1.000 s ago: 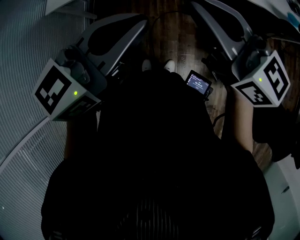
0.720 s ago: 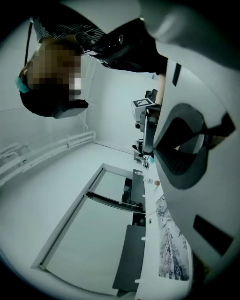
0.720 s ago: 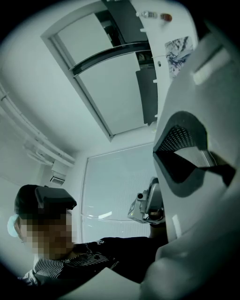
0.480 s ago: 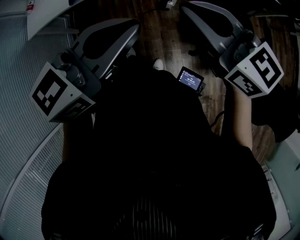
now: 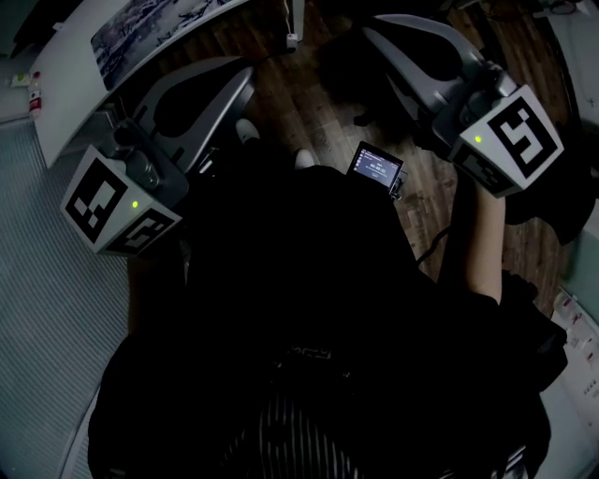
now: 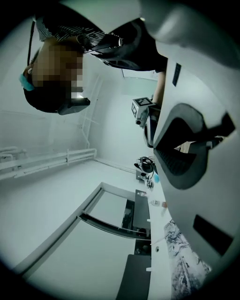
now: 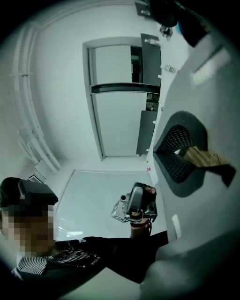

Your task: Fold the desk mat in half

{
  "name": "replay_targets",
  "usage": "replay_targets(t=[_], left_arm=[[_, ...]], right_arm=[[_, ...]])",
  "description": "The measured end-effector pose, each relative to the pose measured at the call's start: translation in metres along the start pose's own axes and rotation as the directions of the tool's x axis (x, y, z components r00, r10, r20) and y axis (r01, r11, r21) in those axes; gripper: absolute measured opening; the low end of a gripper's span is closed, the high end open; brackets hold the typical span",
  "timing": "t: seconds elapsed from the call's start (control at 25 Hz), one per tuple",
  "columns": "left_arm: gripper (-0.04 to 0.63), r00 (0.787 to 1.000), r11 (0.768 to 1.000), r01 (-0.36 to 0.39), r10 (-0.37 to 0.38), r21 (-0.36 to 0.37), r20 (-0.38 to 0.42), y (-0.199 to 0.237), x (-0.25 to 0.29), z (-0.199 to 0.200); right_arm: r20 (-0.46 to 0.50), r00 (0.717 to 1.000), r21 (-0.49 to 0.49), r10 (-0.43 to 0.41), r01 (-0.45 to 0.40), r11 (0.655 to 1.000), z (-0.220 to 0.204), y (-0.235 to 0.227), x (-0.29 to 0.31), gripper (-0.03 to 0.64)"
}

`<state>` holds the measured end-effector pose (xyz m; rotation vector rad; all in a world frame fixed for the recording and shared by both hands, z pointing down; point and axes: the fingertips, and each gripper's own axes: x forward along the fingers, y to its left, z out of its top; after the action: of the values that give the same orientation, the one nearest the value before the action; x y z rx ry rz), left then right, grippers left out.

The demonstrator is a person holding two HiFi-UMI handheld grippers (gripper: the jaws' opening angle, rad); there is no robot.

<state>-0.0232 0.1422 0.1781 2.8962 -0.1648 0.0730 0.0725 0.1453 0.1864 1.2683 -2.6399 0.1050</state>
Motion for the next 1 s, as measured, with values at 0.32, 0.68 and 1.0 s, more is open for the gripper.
replay_targets(t=[0.32,0.68,1.0], left_arm=[[0.008,0.995,0.995,0.097,-0.097,0.008,0.018,0.031,-0.006,0.02],[0.008,0.978,0.981,0.195,-0.192,0.021,-0.081,-0.077,0.102,-0.064],[0.008,0.988,0.991,0.135,-0.134,0.007,-0.073,-0.007,0.073,-0.054]], right_arm=[[-0.006,0.995,0.044,-0.097,0.097,0.994,0.025,-0.002,0.014,0.003],[-0.039,0.99,0.093,-0.134,0.137,0.986,-0.058,-0.012,-0.115,0.005],[-0.058,0.993,0.111,-0.102,0.108,0.988,-0.048,-0.023,-0.051,0.005]])
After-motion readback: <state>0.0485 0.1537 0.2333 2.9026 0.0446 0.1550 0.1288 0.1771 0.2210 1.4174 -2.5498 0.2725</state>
